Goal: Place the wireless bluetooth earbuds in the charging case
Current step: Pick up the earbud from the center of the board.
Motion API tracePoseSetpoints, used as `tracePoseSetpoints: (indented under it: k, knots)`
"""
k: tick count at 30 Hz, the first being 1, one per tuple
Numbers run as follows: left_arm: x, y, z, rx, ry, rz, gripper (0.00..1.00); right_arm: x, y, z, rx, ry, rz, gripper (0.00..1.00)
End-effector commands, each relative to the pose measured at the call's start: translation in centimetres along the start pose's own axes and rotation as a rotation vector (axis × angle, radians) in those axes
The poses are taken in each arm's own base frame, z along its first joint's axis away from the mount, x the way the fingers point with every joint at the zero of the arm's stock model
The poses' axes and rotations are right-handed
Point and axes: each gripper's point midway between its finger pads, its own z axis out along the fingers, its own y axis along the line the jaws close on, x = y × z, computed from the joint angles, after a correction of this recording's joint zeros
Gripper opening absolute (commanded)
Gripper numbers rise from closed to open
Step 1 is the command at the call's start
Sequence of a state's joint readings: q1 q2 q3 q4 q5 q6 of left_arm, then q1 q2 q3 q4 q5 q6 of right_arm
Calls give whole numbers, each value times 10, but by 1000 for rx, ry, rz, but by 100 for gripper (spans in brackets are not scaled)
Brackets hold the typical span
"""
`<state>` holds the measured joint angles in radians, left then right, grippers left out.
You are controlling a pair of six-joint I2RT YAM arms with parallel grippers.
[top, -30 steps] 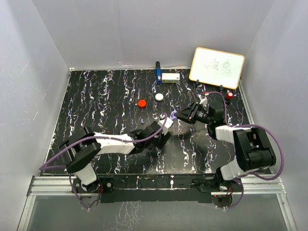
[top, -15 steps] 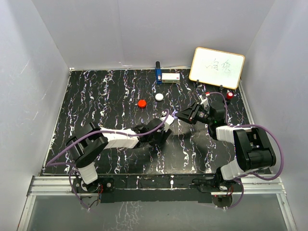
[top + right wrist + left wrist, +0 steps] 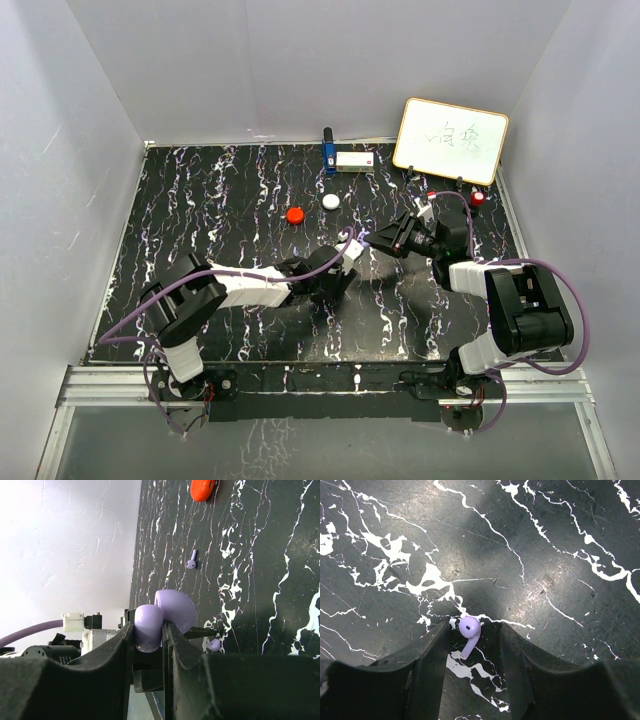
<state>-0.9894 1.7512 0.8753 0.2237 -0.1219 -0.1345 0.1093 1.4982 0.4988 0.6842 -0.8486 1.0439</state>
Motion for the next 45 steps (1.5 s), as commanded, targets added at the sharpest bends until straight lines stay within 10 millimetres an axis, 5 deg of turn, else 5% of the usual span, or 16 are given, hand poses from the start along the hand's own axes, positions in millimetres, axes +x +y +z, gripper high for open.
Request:
tracePoseSetpoints:
  k: [1,19,45]
  knots:
    - [-1,-1,5,4,19,-7,42,-8,17,-2,-59,-21,-89,0]
    - [11,3,4,-18,60,-25,32,-8,14,-3,-53,-24,-84,0]
    - [27,4,-4,-25,101,-46,31,-7,15,-4,-56,-25,-83,0]
